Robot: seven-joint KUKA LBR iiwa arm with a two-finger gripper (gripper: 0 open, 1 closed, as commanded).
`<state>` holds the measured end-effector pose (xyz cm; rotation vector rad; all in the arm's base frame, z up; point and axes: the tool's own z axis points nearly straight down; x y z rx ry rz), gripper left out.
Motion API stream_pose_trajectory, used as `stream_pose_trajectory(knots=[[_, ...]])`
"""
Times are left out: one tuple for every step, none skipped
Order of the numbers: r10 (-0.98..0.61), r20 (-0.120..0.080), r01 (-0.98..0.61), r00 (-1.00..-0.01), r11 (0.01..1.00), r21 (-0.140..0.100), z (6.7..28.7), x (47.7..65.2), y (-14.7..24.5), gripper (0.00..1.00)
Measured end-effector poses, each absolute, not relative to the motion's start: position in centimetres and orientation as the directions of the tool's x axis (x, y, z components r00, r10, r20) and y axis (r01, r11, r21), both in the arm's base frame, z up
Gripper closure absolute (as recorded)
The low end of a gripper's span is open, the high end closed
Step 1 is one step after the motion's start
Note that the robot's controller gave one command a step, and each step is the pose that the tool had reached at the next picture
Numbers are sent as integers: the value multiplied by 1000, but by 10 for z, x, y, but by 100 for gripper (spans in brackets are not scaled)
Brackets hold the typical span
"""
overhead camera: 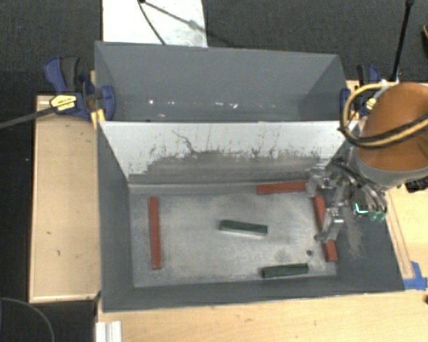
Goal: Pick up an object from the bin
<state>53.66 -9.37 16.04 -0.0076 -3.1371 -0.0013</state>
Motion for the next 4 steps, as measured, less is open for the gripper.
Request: stream_pose_trajectory(knots=[[121,5,121,-993,993,2,73,538,-54,0],[-47,-6,-47,-999,999,3,71,575,1,0],[-48,-5,-48,-999,999,0,71,574,-2,100],[-266,-11,-266,-964,964,-3,258,562,8,100]])
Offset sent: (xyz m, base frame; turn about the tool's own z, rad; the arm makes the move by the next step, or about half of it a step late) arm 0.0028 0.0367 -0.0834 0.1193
